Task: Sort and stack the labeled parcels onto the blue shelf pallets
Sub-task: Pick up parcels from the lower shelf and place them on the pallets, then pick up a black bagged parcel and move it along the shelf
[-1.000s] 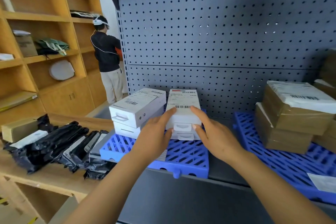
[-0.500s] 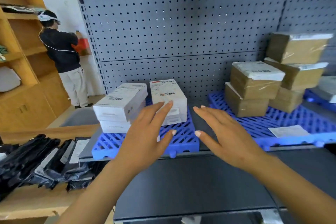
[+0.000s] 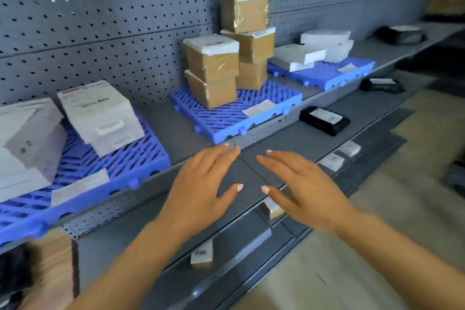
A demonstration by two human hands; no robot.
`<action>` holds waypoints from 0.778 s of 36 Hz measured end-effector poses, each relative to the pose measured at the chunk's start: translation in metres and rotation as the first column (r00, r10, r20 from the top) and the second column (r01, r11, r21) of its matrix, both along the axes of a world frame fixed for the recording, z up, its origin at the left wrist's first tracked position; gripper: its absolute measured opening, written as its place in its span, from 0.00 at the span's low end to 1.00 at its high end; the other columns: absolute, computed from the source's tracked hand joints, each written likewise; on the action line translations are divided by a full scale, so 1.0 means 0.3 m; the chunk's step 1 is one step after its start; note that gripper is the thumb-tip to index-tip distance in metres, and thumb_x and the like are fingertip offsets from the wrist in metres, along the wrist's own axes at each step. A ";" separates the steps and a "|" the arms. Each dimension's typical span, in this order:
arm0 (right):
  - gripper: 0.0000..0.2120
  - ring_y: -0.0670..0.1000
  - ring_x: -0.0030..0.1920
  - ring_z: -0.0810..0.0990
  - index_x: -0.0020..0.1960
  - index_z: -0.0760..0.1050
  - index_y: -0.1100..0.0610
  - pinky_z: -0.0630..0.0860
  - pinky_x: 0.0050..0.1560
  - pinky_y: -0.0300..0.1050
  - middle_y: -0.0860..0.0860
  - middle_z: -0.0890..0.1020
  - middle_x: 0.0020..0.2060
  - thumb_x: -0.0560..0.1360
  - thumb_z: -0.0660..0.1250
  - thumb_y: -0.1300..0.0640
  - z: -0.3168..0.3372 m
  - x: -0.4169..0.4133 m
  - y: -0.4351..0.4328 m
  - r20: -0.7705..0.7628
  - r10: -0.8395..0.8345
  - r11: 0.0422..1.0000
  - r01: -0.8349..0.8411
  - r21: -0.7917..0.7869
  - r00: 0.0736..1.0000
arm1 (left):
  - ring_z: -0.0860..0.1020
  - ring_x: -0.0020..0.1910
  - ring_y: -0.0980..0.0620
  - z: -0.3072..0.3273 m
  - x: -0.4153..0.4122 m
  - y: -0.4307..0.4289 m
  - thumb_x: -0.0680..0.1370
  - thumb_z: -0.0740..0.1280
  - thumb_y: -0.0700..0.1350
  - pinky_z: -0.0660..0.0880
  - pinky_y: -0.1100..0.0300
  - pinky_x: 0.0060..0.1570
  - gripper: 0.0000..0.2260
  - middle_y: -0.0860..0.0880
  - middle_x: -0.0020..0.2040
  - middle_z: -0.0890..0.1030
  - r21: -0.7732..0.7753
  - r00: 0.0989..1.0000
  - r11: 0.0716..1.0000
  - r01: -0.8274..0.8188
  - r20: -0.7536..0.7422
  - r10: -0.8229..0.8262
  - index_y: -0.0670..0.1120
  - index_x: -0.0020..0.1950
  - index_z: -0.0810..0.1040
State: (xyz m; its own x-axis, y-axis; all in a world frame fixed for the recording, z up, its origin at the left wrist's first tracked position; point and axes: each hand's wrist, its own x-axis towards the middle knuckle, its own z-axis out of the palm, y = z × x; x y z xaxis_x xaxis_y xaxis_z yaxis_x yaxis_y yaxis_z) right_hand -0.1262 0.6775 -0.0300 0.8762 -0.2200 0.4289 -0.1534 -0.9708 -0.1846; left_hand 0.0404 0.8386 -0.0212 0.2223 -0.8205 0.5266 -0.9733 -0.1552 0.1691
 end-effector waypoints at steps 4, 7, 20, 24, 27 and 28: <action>0.25 0.54 0.64 0.73 0.71 0.67 0.52 0.74 0.59 0.52 0.53 0.73 0.66 0.78 0.56 0.41 -0.026 -0.128 -0.098 -0.016 -0.111 0.994 0.111 0.010 0.994 | 0.68 0.66 0.52 -0.021 -0.063 -0.142 0.76 0.62 0.57 0.61 0.60 0.65 0.26 0.50 0.67 0.73 0.072 0.997 0.995 0.074 -0.028 -0.072 0.49 0.71 0.69; 0.25 0.54 0.63 0.74 0.70 0.68 0.52 0.75 0.58 0.51 0.53 0.74 0.65 0.77 0.57 0.42 -0.032 -0.212 -0.183 -0.016 -0.182 0.983 0.182 -0.005 0.983 | 0.66 0.66 0.54 -0.035 -0.120 -0.264 0.76 0.60 0.57 0.60 0.62 0.65 0.26 0.50 0.68 0.72 0.116 0.990 0.984 0.139 -0.040 -0.135 0.49 0.72 0.69; 0.24 0.55 0.64 0.74 0.69 0.68 0.51 0.77 0.56 0.55 0.52 0.76 0.63 0.76 0.58 0.42 -0.078 -0.568 -0.654 -0.027 -0.389 0.921 0.389 -0.010 0.921 | 0.68 0.65 0.53 -0.076 -0.445 -0.902 0.75 0.57 0.58 0.64 0.56 0.64 0.26 0.51 0.68 0.73 0.132 0.944 0.937 0.324 -0.102 -0.313 0.49 0.71 0.70; 0.25 0.56 0.62 0.75 0.67 0.72 0.52 0.77 0.57 0.54 0.53 0.77 0.61 0.76 0.57 0.41 -0.071 -0.669 -0.782 -0.025 -0.460 0.888 0.460 -0.011 0.888 | 0.64 0.66 0.56 -0.070 -0.544 -1.073 0.75 0.56 0.59 0.59 0.60 0.63 0.27 0.52 0.69 0.71 0.139 0.930 0.921 0.365 -0.103 -0.353 0.50 0.72 0.69; 0.25 0.56 0.62 0.76 0.66 0.73 0.53 0.76 0.56 0.52 0.53 0.78 0.60 0.75 0.56 0.41 -0.069 -0.736 -0.868 -0.027 -0.522 0.853 0.522 0.014 0.853 | 0.65 0.68 0.54 -0.074 -0.608 -1.196 0.75 0.55 0.61 0.59 0.62 0.64 0.28 0.52 0.70 0.70 0.156 0.917 0.905 0.395 -0.119 -0.379 0.50 0.72 0.68; 0.25 0.56 0.61 0.77 0.66 0.73 0.53 0.76 0.56 0.52 0.53 0.79 0.60 0.75 0.56 0.41 -0.068 -0.747 -0.889 -0.027 -0.534 0.845 0.534 0.015 0.845 | 0.65 0.68 0.54 -0.077 -0.618 -1.225 0.75 0.56 0.61 0.59 0.62 0.64 0.28 0.53 0.70 0.71 0.154 0.914 0.902 0.403 -0.118 -0.388 0.50 0.72 0.68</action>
